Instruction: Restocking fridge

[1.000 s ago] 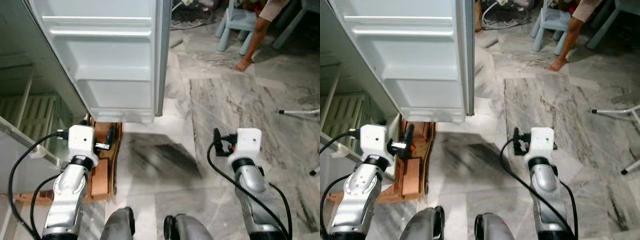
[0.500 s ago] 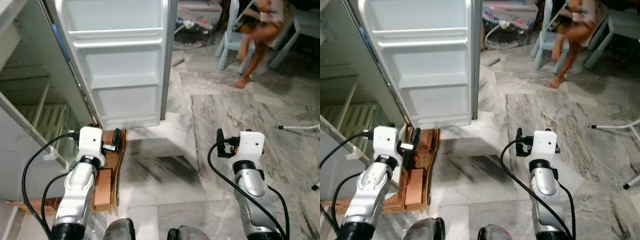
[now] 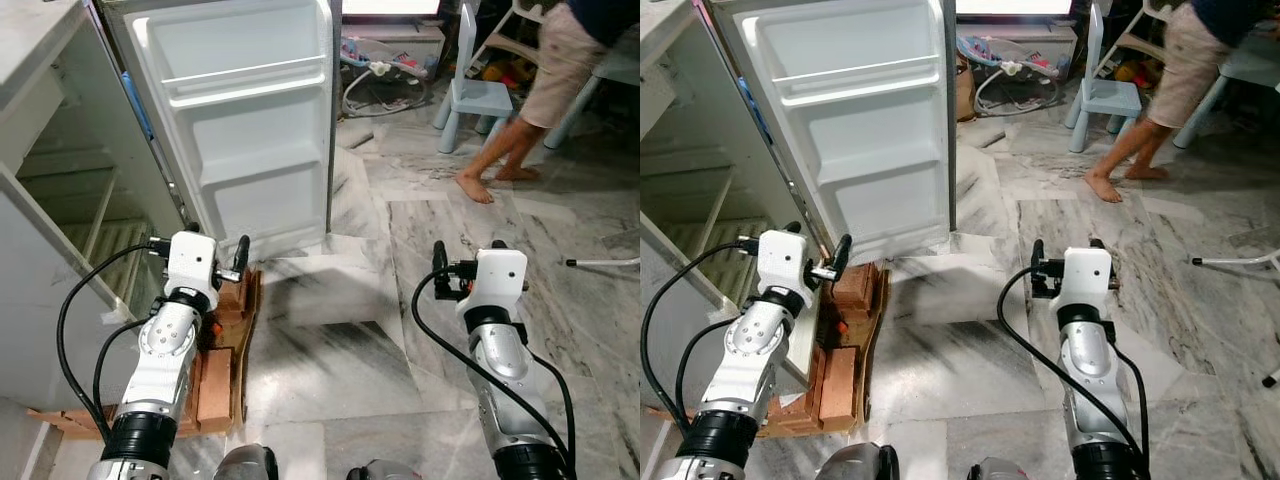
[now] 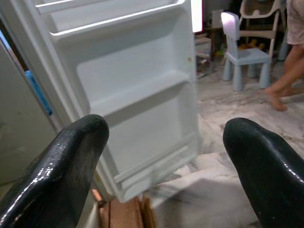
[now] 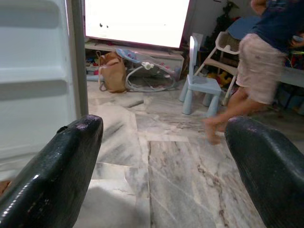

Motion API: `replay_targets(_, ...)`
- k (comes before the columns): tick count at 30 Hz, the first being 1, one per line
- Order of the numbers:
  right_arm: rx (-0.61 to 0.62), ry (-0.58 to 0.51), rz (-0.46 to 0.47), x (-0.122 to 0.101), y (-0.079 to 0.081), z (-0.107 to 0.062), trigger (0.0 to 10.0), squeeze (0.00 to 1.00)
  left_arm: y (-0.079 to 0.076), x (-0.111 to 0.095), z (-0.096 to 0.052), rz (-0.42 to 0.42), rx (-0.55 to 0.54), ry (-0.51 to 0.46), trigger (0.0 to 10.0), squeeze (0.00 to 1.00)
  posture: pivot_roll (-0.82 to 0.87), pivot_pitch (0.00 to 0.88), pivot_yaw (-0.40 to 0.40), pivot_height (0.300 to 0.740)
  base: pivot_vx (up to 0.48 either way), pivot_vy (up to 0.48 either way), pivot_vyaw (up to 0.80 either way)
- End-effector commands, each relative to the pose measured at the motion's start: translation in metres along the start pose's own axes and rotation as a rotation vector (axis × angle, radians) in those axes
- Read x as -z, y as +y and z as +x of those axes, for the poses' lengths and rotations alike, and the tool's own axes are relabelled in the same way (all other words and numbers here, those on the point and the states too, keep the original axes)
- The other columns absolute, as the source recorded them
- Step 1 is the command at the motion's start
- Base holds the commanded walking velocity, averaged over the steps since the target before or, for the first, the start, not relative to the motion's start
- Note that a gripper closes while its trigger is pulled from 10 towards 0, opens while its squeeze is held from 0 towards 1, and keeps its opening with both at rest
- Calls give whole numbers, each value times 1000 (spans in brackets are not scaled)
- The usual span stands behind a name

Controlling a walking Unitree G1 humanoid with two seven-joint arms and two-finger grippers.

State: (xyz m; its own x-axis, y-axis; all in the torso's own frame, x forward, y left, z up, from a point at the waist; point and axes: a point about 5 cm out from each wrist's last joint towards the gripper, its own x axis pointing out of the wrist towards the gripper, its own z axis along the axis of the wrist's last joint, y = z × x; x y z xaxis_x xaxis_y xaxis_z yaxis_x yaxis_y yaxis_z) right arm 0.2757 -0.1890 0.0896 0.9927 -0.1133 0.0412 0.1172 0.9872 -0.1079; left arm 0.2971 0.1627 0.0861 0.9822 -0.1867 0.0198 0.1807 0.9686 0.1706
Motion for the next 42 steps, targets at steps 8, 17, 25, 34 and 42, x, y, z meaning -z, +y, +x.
replay_targets(8, -3, 54, -3, 16, -3, -14, 10000, 0, -10, 13, -10, 21, 56, 33, 10000, 0, -23, 23, -20, 740, 244, -236, 0)
replay_targets(17, -56, 1, -7, 2, 7, -4, 10000, 0, 0, 3, -6, 85, 21, 13, 10000, 0, -5, 66, -5, 740, 303, -369, 0)
replay_targets(25, -34, 17, 19, 5, 2, -4, 10000, 0, -12, 11, -16, 30, 64, 31, 10000, 0, -3, 52, -28, 740, 323, -349, 0)
replay_targets(34, -77, 21, 28, 7, 16, -7, 10000, 0, -18, 10, -7, 49, 90, 28, 10000, 0, -16, 37, -34, 740, 411, -242, 224)
replay_targets(42, -68, 33, 27, 9, 11, -7, 10000, 0, -22, 10, -4, 47, 112, 32, 10000, 0, -25, 42, -41, 740, 415, -90, 785)
